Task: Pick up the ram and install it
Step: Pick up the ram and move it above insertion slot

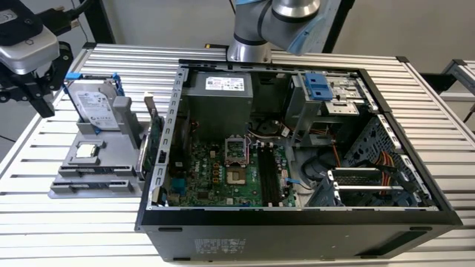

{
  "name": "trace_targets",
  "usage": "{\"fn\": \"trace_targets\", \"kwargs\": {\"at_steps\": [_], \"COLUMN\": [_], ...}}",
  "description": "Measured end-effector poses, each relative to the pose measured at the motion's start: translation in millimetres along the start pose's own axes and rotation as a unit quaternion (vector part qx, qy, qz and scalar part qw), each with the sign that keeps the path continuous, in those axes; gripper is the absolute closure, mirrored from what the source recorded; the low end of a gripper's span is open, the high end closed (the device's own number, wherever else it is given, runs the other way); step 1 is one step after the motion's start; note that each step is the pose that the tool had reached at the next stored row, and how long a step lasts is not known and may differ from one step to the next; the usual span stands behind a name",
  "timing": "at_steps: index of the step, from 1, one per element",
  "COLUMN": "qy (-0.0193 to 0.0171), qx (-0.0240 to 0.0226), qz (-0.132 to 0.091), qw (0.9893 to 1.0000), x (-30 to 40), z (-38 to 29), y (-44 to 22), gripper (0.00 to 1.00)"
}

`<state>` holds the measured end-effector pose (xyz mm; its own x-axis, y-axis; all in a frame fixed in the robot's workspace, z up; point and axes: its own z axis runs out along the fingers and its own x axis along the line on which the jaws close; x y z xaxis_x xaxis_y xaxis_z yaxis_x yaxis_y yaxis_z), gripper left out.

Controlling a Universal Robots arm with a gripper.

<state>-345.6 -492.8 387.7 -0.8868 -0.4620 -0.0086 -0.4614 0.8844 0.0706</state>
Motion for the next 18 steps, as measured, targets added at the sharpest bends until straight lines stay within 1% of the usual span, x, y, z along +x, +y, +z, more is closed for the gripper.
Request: {"fn": "trace_targets", "kwargs": {"at_steps": [5,9,13,18], "qy": [0.0017,0.0032,0.0047,0.0064], "qx": [-0.0001,-0.0002,-0.0002,-0.0003], "qz": [-0.024,-0.044,-0.064,-0.088], "qw": [0.9997,0.9990,0.9980,0.9961], "x": [0.0,0.0,0.0,0.0], "z": [0.0,0.0,0.0,0.0], "y": [0.0,0.0,0.0,0.0], "gripper": [1.00,1.00,1.00,1.00]}}
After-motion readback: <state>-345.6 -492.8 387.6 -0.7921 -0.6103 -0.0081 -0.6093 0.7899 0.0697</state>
